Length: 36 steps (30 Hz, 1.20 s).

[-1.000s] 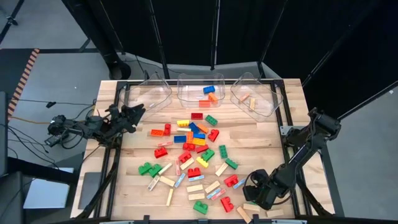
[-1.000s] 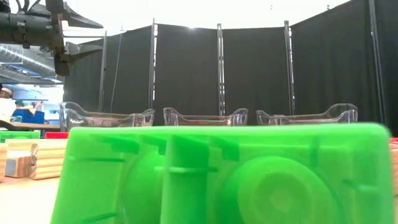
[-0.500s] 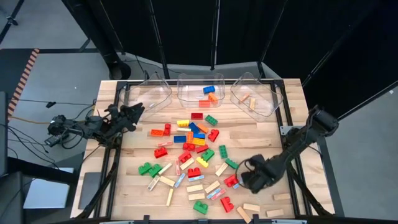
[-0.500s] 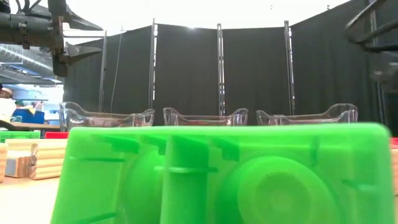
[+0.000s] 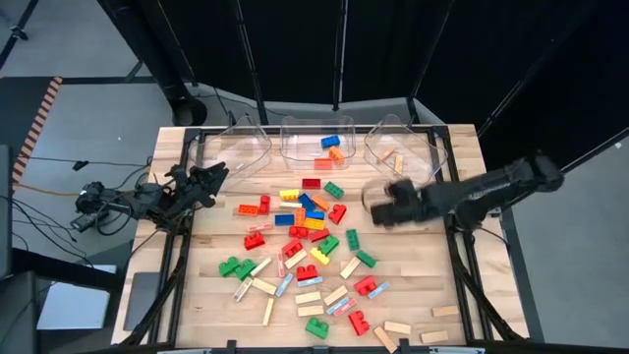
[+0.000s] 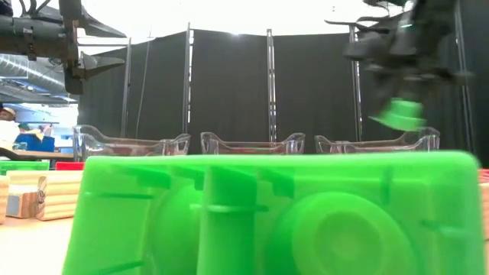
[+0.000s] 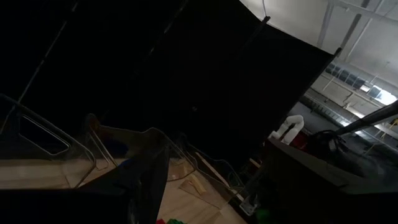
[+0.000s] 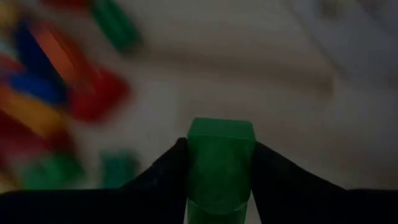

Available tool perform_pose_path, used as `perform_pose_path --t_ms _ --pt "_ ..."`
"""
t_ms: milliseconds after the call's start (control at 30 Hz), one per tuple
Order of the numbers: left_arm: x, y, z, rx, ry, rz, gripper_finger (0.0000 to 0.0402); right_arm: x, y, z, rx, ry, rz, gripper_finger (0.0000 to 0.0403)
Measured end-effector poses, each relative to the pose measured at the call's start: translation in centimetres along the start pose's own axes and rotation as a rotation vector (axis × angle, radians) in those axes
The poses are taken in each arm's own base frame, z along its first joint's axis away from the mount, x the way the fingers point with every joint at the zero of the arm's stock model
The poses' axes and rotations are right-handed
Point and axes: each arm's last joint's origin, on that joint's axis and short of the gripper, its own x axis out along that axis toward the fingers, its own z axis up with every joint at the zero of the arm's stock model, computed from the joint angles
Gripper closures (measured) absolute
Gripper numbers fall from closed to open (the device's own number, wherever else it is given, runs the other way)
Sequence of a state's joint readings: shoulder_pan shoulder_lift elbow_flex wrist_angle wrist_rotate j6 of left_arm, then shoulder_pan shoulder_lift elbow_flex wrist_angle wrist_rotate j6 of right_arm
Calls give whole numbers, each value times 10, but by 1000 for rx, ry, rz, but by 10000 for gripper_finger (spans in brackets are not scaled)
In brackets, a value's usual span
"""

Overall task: Sort blocks by size
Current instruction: Put the small green game piece into the left transparent bin

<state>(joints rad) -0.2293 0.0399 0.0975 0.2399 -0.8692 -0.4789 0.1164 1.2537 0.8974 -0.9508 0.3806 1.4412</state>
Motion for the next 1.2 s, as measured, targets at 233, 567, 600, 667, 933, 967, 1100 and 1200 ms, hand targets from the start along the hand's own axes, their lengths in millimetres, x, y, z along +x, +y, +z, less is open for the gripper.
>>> perform_pose_path --t_ms 233,567,600,667,933,967,1100,1200 --pt "0 0 0 -3 0 0 133 26 30 93 16 -211 398 256" --pt "0 0 0 -5 0 0 133 60 123 174 -187 -201 640 257" --pt "0 0 0 -5 0 -1 133 62 135 181 -211 -206 653 257" --pt "0 0 0 -5 0 -1 133 62 156 193 -249 -229 669 257" --pt "0 0 0 -1 0 0 133 74 213 228 -360 -293 704 258" --pt "0 0 0 -1 0 -1 133 79 219 230 -369 -289 716 258" --pt "0 0 0 -5 1 -1 133 99 241 230 -387 -276 758 258" --pt "0 0 0 -5 0 -1 133 114 255 231 -404 -296 779 258"
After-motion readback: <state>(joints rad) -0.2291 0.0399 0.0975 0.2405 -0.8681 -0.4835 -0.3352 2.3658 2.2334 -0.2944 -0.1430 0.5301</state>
